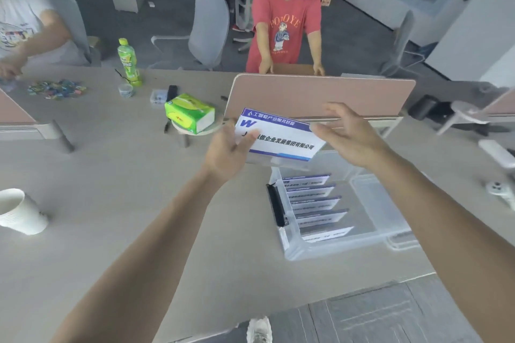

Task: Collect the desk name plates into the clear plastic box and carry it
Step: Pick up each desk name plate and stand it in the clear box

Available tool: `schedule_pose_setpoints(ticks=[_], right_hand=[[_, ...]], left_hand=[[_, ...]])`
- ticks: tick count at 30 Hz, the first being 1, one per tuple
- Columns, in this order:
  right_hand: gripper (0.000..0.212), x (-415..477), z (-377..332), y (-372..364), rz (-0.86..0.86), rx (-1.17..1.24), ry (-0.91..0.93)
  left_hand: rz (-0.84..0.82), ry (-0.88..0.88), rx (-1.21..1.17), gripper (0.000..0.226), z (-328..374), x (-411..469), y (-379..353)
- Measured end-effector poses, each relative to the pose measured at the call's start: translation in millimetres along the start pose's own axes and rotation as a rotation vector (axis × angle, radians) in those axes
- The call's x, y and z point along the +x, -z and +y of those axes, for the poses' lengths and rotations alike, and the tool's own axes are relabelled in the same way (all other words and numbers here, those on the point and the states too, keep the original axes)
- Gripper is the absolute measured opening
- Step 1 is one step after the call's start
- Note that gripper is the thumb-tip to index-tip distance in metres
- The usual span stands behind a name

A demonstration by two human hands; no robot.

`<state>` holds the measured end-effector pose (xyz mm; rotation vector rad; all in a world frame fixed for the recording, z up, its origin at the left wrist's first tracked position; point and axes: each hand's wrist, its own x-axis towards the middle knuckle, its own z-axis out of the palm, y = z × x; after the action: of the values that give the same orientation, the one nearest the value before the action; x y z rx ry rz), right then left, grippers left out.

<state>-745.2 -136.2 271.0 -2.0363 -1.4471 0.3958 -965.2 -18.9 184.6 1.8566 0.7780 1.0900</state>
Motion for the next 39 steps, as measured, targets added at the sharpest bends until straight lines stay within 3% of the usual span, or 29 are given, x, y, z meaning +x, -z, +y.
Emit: schedule_pose_setpoints(ticks=[6,11,16,21,24,29,32,34,36,39], right_hand=[[0.055,-20,24,26,-0.190,-0.511,0.060],[0.025,-26,68,48,-0.247,-0.300,-0.009],[0.026,-14,125,84,-0.279,-0.196,0.006],[0.031,0,166,122,-0.342,-0.087,0.011],[0.034,6,190,136,-0.367,-0.025,-0.022],[0.041,16,215,136,-0.241,-0.005,-0.029],[0.041,25,218,129,-0.156,0.051,-0.130],[0.039,32,218,121,-0.094,0.142,-0.230],[0.031,39,217,112,-0.036,0.206,-0.314],[0.020,47,214,99,0.011,0.185,-0.397]], left_hand=[[-0.137,0.028,0.076,0.060,7,5,-56],[-0.238,0.022,0.058,0.040,29,9,-106],[-0.321,0.056,0.121,0.011,57,26,-169],[-0.439,0.095,0.042,0.017,90,53,-226],[-0.507,0.142,0.110,0.016,97,68,-253],[-0.298,0.037,0.453,0.052,95,76,-284],[-0.200,0.071,0.407,0.074,93,68,-298],[-0.231,0.088,0.351,0.082,82,61,-308],[-0.274,0.136,0.271,0.078,79,55,-317],[-0.365,0.308,0.029,0.050,77,46,-329]])
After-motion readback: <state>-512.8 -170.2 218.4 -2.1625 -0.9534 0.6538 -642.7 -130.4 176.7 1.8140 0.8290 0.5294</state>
